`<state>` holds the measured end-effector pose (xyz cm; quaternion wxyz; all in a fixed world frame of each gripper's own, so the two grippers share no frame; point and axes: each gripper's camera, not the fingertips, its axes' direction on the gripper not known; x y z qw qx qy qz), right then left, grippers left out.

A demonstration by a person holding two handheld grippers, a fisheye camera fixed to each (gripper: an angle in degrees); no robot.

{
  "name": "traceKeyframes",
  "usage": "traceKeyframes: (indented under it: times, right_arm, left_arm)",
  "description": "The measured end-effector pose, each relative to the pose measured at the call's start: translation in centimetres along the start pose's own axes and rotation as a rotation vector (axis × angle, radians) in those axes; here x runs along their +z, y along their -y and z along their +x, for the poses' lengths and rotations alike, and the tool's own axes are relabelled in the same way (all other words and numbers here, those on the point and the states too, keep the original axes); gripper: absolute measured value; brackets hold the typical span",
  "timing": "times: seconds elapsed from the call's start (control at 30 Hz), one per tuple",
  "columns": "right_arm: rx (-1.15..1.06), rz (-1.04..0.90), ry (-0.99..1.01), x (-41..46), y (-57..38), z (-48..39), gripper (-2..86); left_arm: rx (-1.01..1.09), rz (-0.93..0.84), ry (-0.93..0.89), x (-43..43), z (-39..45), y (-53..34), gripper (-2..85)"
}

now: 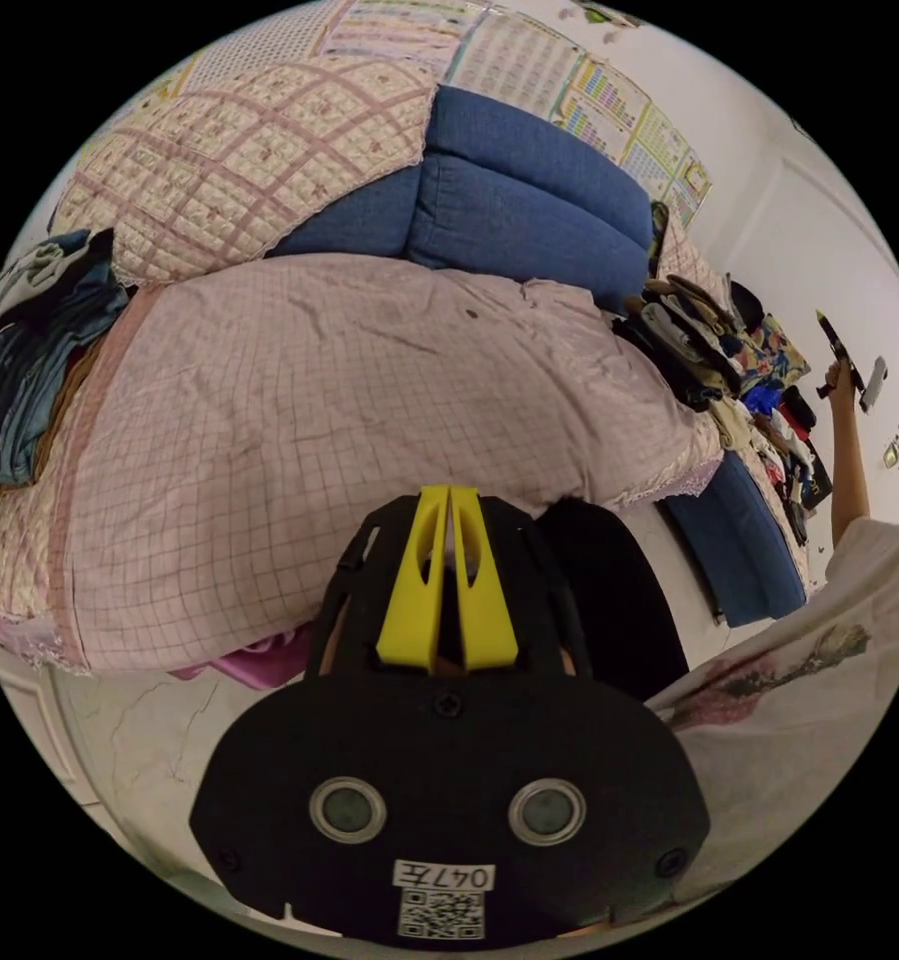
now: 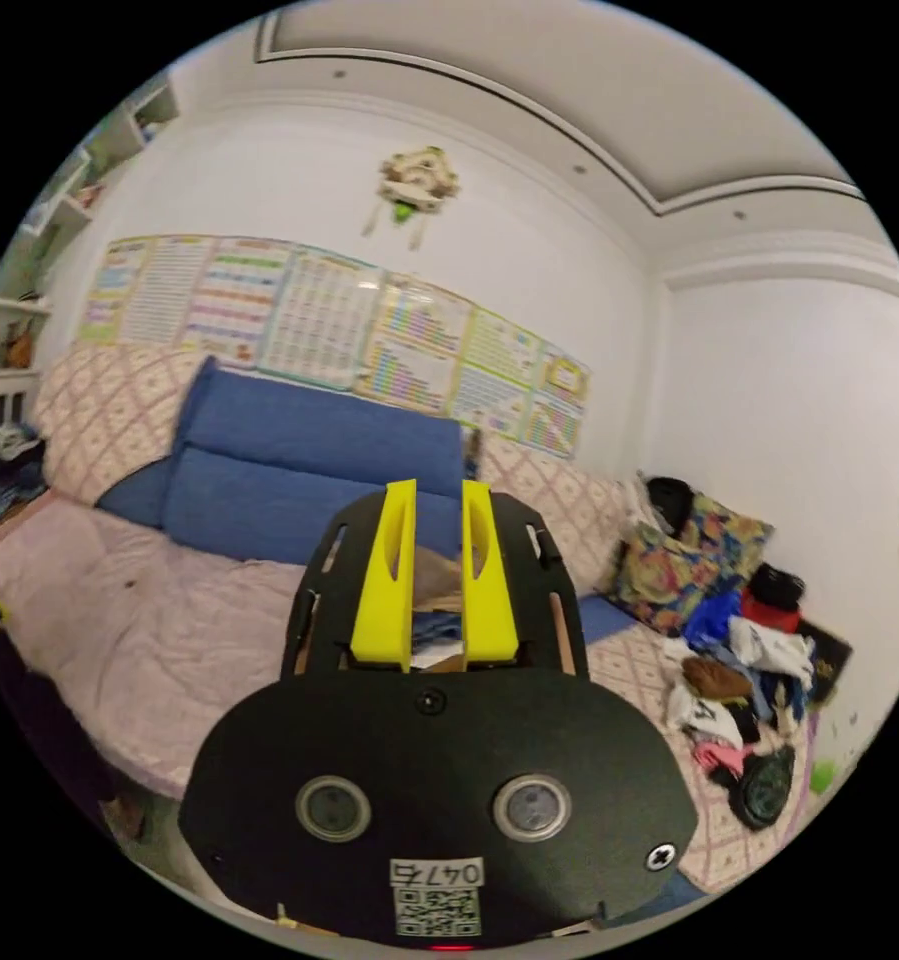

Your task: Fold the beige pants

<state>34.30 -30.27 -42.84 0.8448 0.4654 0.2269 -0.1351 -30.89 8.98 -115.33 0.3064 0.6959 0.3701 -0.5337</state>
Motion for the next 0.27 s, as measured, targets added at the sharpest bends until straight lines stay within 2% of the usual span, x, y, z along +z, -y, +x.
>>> traceKeyframes:
  times: [0.07,0.1,0.17,0.2,0.27]
  right_arm:
    - [-0.073,0.042,0.257,-0.6,-0.1,-11.9,1.9]
    - [-0.086,0.044,0.323,-0.6,-0.4,-15.0,1.7]
    - [-0.129,0.058,0.579,-0.6,-2.4,-28.3,0.8]
    - [-0.136,0.064,0.641,-0.6,-3.1,-31.7,0.6]
    - [-0.143,0.050,0.879,-0.1,-5.7,-45.2,-0.1]
  left_arm:
    - [-0.010,0.042,0.005,-1.0,-0.7,3.6,-1.0]
    - [-0.018,0.053,0.006,-1.2,-1.0,4.5,-1.0]
    - [-0.071,0.088,0.009,-2.6,-2.6,8.2,-1.0]
    - [-0.085,0.098,0.012,-3.1,-3.0,9.2,-1.0]
    - [-0.125,0.139,0.047,-5.4,-4.8,12.8,-0.9]
